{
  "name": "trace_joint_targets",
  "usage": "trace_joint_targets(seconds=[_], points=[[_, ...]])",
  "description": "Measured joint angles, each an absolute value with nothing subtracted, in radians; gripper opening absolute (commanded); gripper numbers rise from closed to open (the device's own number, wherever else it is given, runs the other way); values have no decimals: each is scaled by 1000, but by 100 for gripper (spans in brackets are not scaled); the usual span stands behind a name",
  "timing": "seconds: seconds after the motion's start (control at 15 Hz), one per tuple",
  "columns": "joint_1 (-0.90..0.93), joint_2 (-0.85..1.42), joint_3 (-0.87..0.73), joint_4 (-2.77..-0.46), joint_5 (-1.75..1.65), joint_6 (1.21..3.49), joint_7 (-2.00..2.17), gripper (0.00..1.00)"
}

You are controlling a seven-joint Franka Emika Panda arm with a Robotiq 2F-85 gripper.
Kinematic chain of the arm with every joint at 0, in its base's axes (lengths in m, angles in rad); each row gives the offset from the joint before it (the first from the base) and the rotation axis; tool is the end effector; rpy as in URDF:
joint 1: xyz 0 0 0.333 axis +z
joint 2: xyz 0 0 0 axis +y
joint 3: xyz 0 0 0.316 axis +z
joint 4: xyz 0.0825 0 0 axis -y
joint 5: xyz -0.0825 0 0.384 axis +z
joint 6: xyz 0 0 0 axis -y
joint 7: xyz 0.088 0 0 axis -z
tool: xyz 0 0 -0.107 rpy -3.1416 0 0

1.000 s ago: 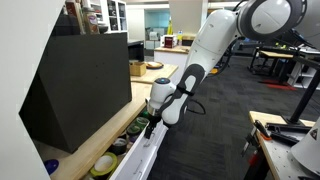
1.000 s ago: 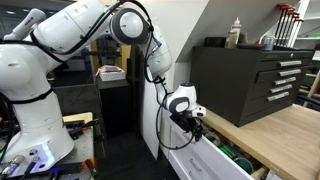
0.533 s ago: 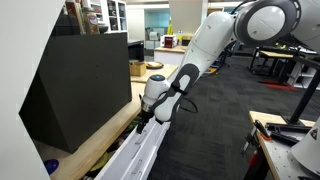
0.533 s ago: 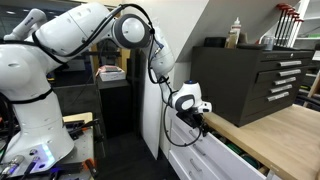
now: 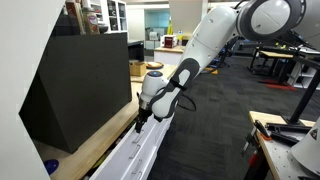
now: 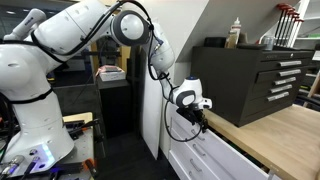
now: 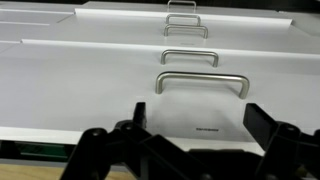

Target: Slide the cabinet drawer to close

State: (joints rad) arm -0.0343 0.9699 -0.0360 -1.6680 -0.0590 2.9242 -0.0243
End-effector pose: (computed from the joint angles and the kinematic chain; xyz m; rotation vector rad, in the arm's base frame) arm 0.6783 -0.0412 0.0695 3.0490 0.0453 0.4352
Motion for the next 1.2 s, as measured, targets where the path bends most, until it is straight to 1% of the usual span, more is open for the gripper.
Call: trace_joint_targets(seconds=[0.27, 0.53, 0.87, 1.2], points=[[-47, 861, 25, -1778, -55, 2828, -40, 100], [-51, 781, 52, -1863, -40, 2800, -40, 100], [-57, 786, 37, -1876, -38, 2799, -40, 100], [-58, 837, 21, -1838, -40, 2801, -42, 100]])
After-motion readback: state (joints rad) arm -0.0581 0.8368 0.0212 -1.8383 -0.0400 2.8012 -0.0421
